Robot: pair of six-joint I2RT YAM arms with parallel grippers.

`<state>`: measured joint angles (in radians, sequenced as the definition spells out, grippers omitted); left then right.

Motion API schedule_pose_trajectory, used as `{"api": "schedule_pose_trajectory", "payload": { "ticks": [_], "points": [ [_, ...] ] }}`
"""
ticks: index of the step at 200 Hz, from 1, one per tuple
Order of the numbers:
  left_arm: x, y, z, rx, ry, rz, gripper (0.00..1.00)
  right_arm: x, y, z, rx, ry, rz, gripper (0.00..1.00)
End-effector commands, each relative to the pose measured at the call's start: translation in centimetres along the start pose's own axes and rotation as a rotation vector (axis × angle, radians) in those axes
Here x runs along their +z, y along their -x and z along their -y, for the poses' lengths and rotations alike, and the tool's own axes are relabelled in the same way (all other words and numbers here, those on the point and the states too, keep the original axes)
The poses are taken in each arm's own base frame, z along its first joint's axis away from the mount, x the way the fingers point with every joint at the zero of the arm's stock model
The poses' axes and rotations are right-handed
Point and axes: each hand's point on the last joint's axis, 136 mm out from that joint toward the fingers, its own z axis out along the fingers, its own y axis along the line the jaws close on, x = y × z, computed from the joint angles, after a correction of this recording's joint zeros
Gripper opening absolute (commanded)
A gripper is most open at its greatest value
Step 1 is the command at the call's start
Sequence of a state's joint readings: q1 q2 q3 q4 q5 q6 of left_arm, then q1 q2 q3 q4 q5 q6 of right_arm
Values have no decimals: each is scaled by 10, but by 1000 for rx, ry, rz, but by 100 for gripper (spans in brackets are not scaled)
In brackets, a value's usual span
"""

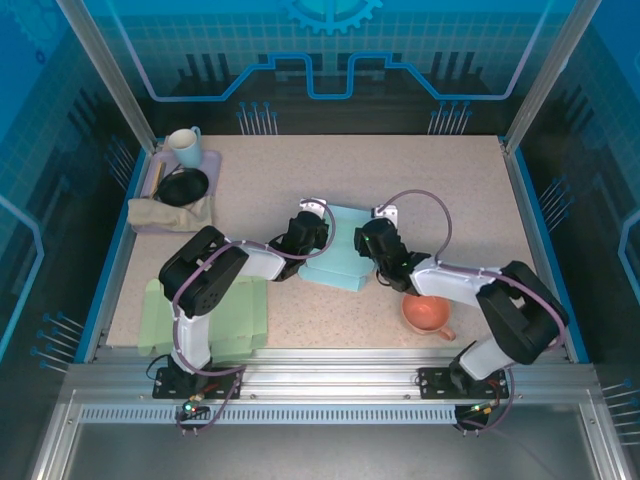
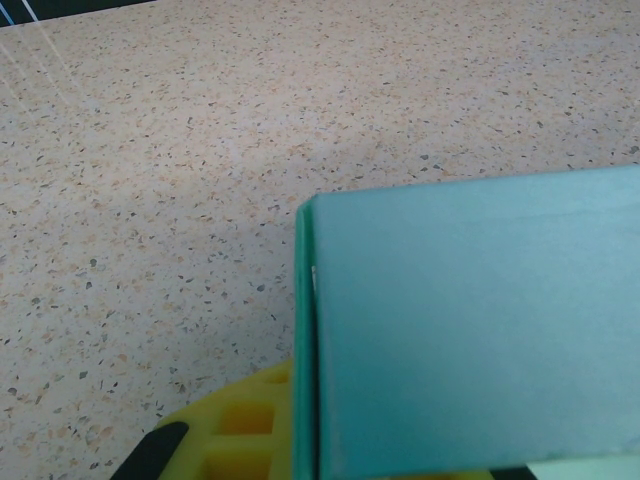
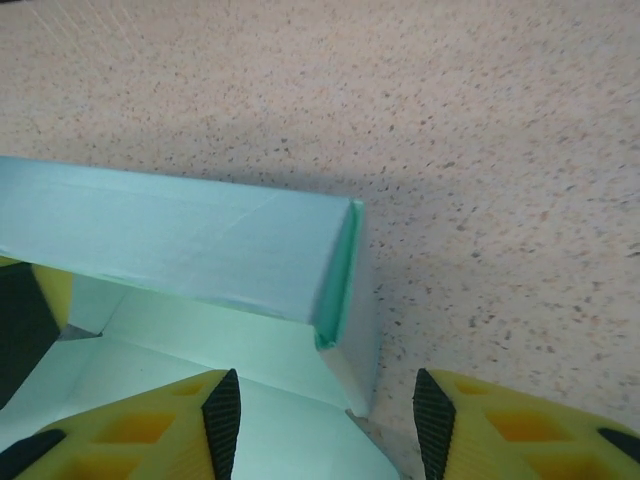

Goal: Fold the paper box

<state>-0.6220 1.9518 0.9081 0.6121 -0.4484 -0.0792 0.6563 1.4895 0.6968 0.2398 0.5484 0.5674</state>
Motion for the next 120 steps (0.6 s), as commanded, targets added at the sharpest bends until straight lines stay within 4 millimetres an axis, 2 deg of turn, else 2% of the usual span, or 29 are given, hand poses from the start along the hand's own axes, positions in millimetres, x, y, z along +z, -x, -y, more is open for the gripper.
{"api": "schedule_pose_trajectory", "payload": {
  "ticks": [1,41,63,88,120],
  "points": [
    [2,-56,-1,78,3,-181,0,-15,-2,11,-23,-9,-16,52],
    [2,-56,-2,79,5,-184,0,-18,9,19,-6,25,-44,51],
    [2,-56,-2,77,6,-184,0,-14,12,5,-41,90,-25,51],
    [2,-56,-2,78,6,-185,0,1,11,-12,-86,123,-15,51],
    [2,-56,-1,79,1,-185,0,30,5,-19,-102,98,-12,51]
  ]
}}
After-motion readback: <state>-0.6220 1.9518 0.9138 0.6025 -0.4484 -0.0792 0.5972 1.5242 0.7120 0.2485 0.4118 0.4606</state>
